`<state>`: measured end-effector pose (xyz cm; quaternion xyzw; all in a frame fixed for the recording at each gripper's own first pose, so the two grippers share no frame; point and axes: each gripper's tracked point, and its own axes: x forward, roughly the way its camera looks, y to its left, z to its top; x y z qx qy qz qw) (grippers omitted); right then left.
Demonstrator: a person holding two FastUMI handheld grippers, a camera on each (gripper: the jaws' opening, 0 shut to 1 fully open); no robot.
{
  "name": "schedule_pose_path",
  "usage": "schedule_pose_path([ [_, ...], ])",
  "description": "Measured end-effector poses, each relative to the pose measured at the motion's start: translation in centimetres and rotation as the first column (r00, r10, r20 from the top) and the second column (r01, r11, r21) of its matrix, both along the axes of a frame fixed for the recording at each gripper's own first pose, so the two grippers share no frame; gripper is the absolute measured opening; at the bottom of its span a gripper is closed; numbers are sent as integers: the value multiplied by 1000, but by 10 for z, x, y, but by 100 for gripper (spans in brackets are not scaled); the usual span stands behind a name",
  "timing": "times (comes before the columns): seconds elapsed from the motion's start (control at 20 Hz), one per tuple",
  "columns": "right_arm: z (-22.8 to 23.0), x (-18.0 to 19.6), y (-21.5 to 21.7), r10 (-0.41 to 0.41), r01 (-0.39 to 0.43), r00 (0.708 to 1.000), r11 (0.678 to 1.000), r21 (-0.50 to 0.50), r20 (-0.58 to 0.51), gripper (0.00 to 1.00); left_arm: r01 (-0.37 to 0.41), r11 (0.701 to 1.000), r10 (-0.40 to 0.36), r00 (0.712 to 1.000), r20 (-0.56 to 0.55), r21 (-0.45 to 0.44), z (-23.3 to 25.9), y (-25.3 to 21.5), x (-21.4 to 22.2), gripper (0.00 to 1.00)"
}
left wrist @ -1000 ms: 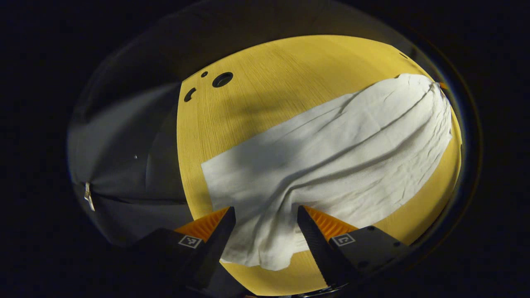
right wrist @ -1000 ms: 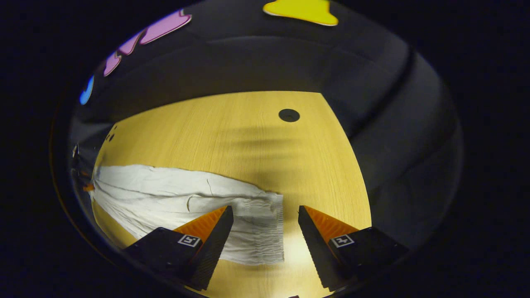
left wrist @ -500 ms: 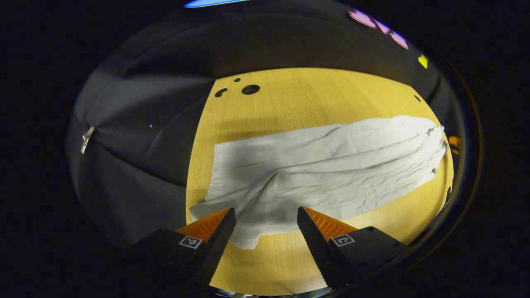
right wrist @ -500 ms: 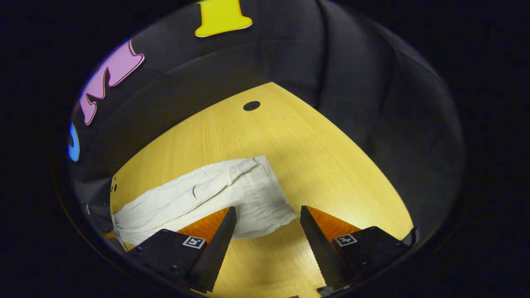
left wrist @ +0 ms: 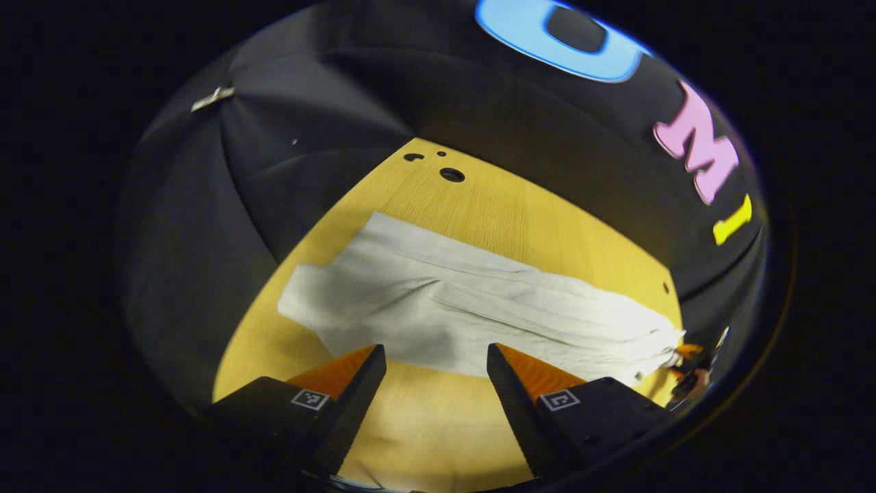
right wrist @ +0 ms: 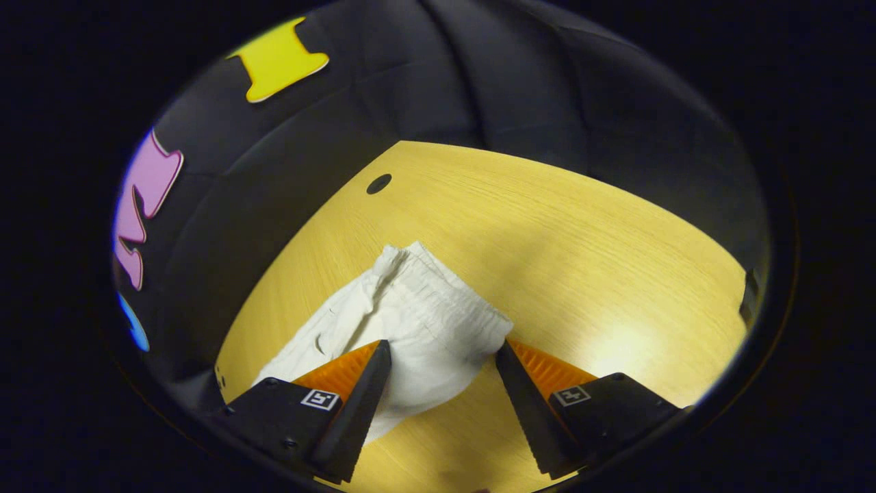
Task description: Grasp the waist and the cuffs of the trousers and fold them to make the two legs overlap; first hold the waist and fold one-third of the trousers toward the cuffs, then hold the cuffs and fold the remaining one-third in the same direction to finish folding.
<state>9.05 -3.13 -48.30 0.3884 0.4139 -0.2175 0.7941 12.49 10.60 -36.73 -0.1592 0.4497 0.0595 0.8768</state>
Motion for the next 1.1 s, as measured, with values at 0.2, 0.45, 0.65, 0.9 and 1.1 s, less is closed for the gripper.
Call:
schedule_pose_path([
  [0.2, 5, 9, 3, -198, 192, 980, 972, 137, 28, 96, -165, 973, 168, 986, 3, -162, -17, 3, -6, 96],
  [0.45, -11, -3, -8, -264, 270, 960, 961, 59, -93, 86, -297, 919, 300, 954, -29, -259, -32, 11, -12, 92],
  [0.65, -10, -7, -6, -283, 288, 951, 957, 27, -123, 21, -362, 887, 361, 931, -59, -288, -46, 14, -6, 96],
  [0.9, -15, -4, -9, -273, 280, 955, 958, 54, -119, 14, -492, 810, 495, 865, -80, -319, -59, 20, 16, 94],
  [1.1, -15, -4, -8, -248, 254, 963, 966, 51, -107, 14, -563, 747, 567, 817, -103, -355, -59, 30, 47, 92],
])
